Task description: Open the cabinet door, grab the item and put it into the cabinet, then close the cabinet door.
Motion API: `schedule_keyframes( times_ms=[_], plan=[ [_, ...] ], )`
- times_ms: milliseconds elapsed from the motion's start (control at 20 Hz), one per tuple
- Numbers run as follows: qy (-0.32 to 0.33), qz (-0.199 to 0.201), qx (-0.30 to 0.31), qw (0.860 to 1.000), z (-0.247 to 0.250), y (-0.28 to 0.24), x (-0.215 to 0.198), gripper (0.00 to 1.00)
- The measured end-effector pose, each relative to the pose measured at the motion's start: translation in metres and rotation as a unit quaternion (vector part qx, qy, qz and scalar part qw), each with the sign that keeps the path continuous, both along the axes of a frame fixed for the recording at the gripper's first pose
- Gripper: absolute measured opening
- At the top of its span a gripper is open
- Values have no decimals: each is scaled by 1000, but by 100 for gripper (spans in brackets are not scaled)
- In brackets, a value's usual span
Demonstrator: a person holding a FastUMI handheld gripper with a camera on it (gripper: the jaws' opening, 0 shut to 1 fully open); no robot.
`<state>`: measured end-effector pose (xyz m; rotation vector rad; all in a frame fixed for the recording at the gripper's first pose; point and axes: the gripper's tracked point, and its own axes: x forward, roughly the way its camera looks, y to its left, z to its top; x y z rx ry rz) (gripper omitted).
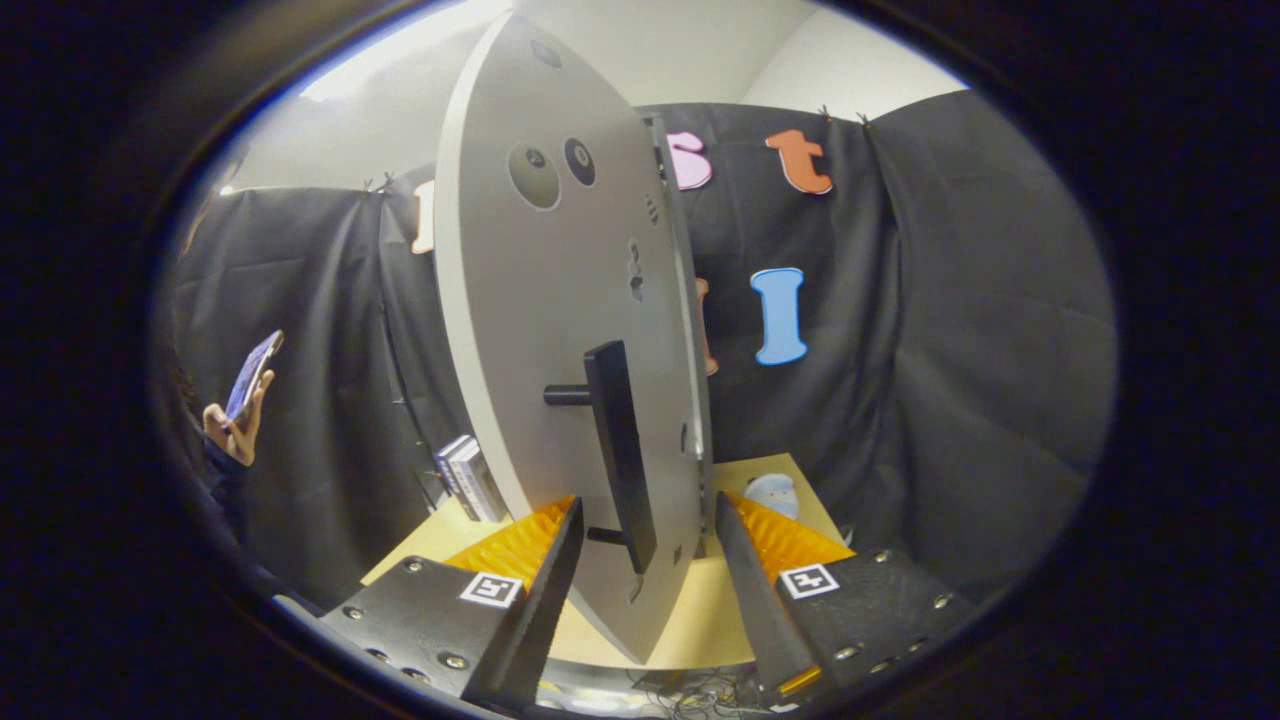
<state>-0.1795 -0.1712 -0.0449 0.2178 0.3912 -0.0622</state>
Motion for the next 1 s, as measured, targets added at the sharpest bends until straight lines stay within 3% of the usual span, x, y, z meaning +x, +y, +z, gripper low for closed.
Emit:
schedule_keyframes(
  times_ms=[200,350,1000],
  plan=[
    [16,20,-16,1000,-15,11,16,80],
    [5,39,14,999,-15,25,24,80],
    [-4,179,60,982,-27,122,99,82]
  ],
)
